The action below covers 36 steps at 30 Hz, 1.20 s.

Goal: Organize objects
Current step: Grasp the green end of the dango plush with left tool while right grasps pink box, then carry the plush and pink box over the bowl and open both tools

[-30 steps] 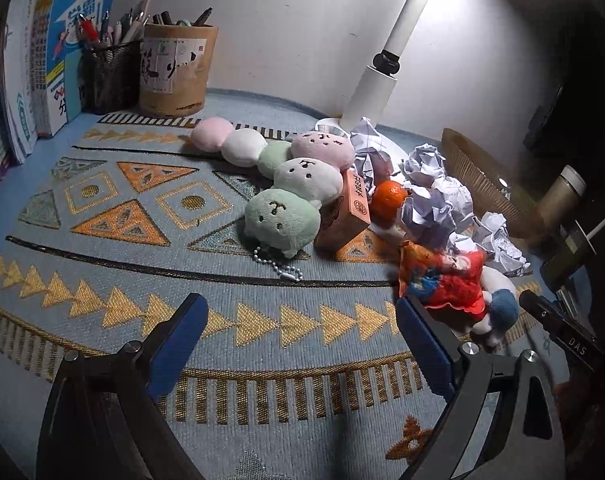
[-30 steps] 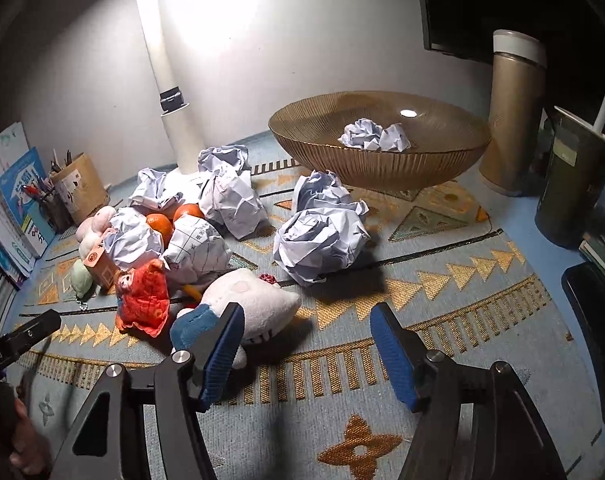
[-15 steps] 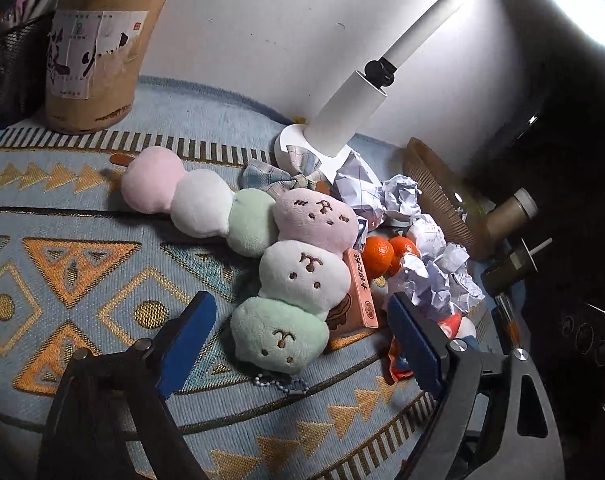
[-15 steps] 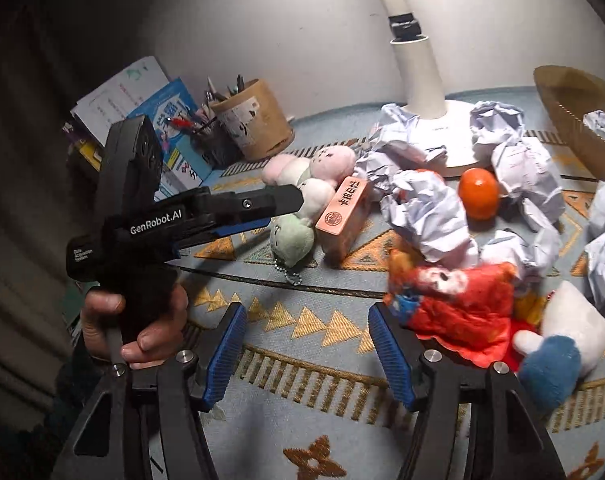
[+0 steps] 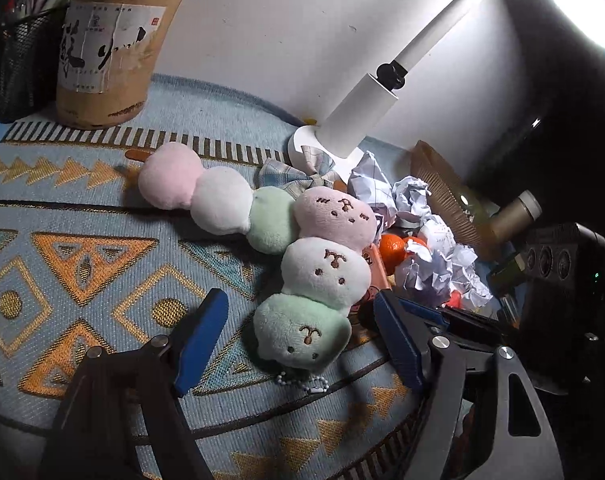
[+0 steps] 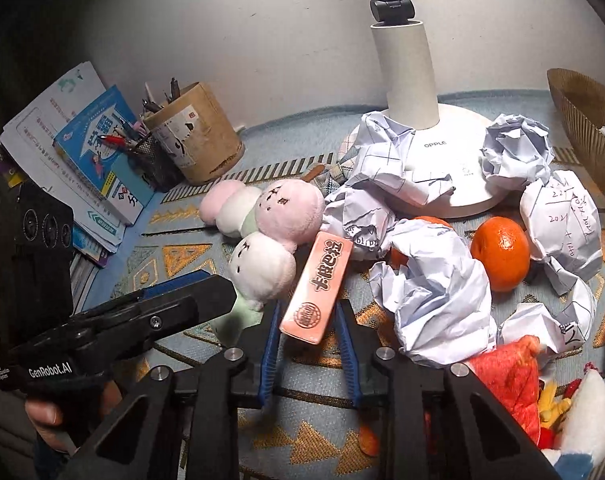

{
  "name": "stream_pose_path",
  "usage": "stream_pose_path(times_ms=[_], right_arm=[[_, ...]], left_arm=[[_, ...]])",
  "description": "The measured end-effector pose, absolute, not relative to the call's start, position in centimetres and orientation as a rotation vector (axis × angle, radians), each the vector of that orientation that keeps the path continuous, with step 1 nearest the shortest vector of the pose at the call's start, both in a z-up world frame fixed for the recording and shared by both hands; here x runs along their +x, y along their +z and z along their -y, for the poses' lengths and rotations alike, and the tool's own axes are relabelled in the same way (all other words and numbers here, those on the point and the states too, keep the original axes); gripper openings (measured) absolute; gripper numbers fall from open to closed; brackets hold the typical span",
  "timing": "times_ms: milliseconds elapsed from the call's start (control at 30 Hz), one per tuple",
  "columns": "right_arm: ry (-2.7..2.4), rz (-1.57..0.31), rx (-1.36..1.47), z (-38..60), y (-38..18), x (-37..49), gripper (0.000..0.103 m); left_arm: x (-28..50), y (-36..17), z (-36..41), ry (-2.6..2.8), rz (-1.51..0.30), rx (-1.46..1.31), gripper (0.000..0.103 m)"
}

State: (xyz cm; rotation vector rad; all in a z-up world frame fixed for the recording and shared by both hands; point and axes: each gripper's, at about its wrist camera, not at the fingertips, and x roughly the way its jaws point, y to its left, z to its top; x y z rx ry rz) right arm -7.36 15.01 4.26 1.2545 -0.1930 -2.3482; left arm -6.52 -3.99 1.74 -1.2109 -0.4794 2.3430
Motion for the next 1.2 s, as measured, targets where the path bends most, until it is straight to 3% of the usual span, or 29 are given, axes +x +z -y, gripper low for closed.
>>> stream_pose_path(times_ms=[167,200,233,267,433,533,733,800,867,1033,1200], right_arm=[[-2.346,0.249,1.249,-17.0,4.6,-6.3,0.021],[-2.338,0.266,1.251,-17.4,4.7,-6.2,0.021],[-2.329,0.286,1.251,-17.7,4.8,-6.0,0.021],[-2.318,0.305,1.251,-18.0,4.8,-5.8,0.021],[-2.147,0.422,1.269,-18.6,5.5,-4.4,0.02],[-1.875,0.591,1.389,-18.8,4.0,-3.6,0.02],[-2.141,0.302,1.422,-19.8,4.6,-0.6,0.025],[-2.139,0.243,1.402,-19.6,4.6,0.3,0.037],[-2.156,0.118,1.349,-18.5,4.9,1.1,0.055],[-2.11,-0.2,1.277,-15.2,4.6,2.7,0.062],[-2.167,-0.404,1.252,-12.5,2.9,2.5,0.062]], left_arm=[[-6.9,1.9,1.6,2.364,0.351,-1.257,0.072],[-7.1,1.9,1.0,2.377,0.315,-1.268,0.068],[-7.3,1.8,0.5,2.392,0.283,-1.29,0.054],[-7.5,1.6,0.2,2.399,0.265,-1.307,0.048],[-5.1,3.3,1.3,2.479,0.257,-1.271,0.046],[-2.0,4.5,3.6,2.558,0.281,-1.269,0.046],[3.5,3.3,7.3,2.66,0.327,-1.319,0.046],[3.9,2.5,7.2,2.662,0.323,-1.334,0.046],[4.1,2.0,7.0,2.647,0.354,-1.321,0.046],[4.6,1.8,6.5,2.681,0.329,-1.285,0.046],[4.9,1.9,6.6,2.684,0.337,-1.274,0.046]])
